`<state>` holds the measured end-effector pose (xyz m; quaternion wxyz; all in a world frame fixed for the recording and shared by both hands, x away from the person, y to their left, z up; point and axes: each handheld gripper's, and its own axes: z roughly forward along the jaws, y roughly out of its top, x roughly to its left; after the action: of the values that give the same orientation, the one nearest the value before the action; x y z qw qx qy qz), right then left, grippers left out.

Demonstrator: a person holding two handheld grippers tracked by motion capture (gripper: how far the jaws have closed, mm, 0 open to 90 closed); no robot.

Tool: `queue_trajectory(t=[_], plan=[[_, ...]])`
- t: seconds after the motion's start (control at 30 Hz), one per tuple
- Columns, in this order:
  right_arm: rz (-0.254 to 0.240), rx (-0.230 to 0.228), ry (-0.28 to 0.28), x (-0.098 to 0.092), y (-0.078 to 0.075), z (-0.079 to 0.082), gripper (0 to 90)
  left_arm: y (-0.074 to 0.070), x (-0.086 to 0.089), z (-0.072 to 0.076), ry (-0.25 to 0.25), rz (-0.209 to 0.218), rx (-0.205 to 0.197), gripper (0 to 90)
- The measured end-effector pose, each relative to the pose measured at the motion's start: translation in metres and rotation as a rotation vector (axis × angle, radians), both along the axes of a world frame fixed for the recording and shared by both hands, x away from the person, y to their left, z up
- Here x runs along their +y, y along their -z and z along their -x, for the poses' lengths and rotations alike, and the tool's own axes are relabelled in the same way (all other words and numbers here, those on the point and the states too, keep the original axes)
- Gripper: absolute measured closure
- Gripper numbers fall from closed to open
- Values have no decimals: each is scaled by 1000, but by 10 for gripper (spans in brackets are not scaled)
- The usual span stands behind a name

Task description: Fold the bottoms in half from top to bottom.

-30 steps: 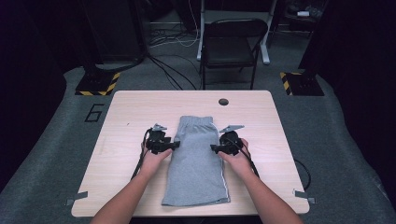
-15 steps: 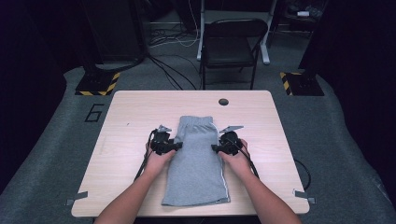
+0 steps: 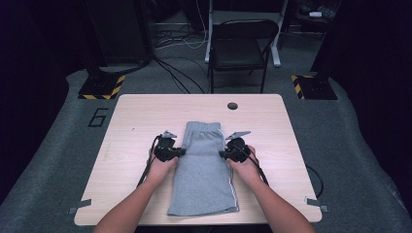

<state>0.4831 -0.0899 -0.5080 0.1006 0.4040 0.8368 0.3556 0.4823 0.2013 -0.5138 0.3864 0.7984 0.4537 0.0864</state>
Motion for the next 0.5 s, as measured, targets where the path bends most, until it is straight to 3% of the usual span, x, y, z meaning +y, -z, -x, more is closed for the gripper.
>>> queue_trajectory(t=[0.23, 0.27, 0.3, 0.33, 0.4, 0.5], plan=[[5, 20, -31, 0, -3, 5, 769, -5, 4, 7, 24, -18, 7, 834], [8, 18, -41, 0, -4, 6, 764, -8, 3, 9, 46, -45, 0, 823], [8, 18, -41, 0, -4, 6, 764, -8, 3, 9, 46, -45, 0, 781], [9, 33, -33, 1, -6, 7, 701, -10, 3, 9, 48, -52, -7, 739], [4, 50, -36, -1, -9, 6, 625, -21, 5, 10, 13, -23, -21, 677], [6, 35, -34, -1, -19, 8, 611, -32, 8, 9, 14, -15, -44, 645]])
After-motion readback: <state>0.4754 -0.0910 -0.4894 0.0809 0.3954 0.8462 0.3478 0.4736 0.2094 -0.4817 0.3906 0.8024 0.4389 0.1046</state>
